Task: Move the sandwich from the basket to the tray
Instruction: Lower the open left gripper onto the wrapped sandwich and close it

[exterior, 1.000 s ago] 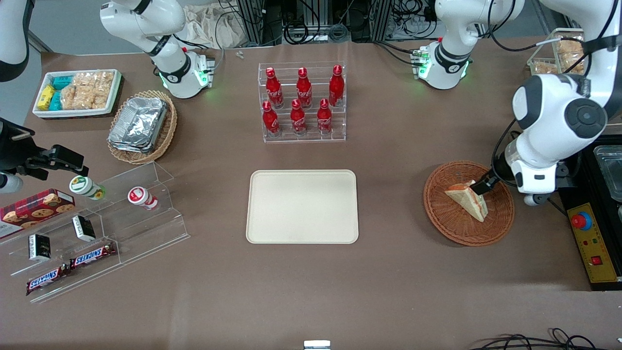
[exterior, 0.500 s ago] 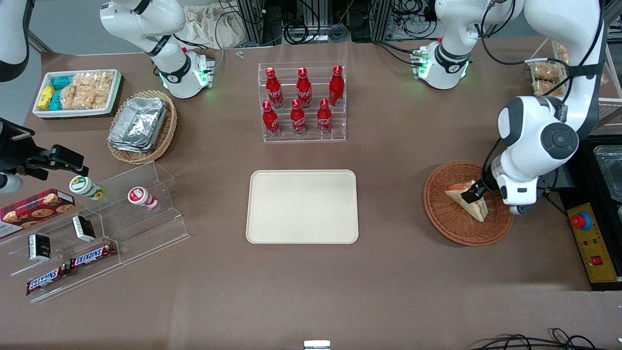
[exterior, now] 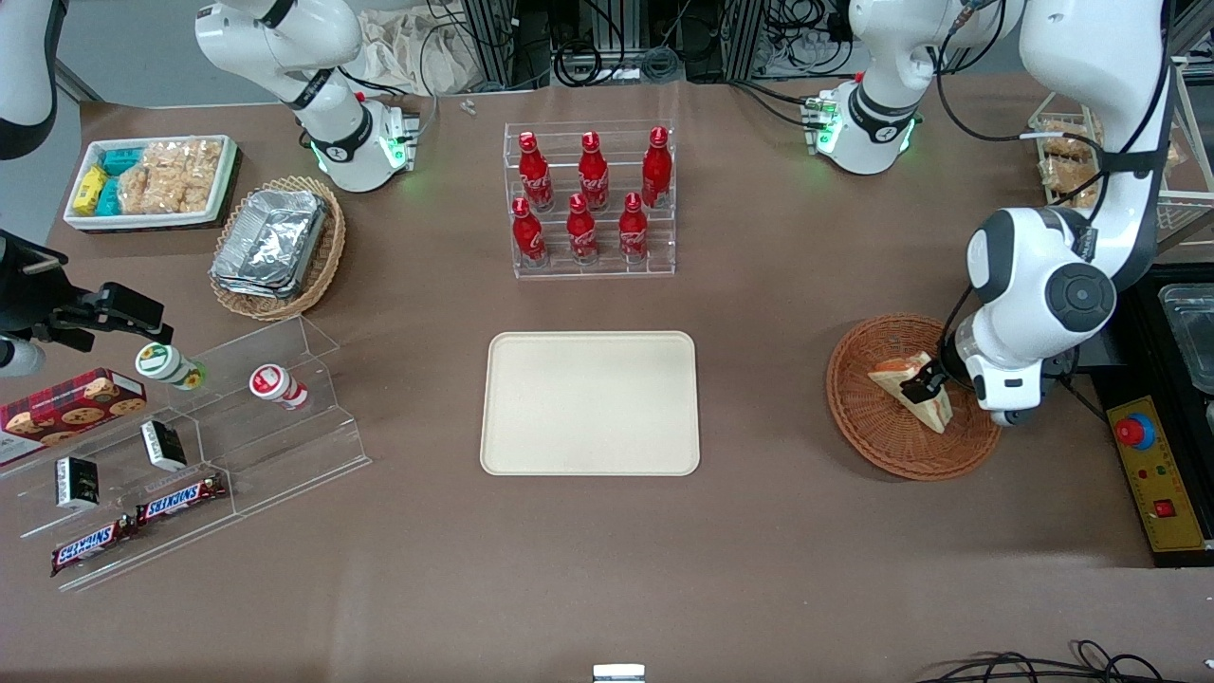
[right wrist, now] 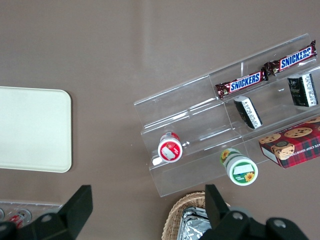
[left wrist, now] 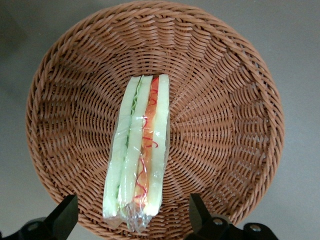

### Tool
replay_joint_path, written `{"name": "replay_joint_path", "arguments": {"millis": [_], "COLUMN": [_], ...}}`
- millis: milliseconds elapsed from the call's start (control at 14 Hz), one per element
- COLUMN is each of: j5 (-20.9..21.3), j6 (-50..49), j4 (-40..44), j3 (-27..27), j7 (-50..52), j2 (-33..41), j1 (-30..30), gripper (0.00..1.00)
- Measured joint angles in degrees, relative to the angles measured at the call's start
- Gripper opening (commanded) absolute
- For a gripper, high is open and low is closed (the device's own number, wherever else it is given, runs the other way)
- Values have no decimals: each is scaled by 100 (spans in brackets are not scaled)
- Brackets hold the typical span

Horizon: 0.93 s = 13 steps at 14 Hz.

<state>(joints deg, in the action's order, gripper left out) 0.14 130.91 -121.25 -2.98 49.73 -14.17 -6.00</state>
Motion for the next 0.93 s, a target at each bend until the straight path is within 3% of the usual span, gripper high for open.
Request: {"name": "replay_joint_path", "arguments": {"millis": [714,786,929], "j5": [25,35,41], "j6": [270,280,316], "j4": [-2,-2,-3], "j3": [-1,-1,-7], "j7": [122,126,134], "j2": [-351,-379,-440], "j1": [0,0,0], "gripper": [100,95,51]}}
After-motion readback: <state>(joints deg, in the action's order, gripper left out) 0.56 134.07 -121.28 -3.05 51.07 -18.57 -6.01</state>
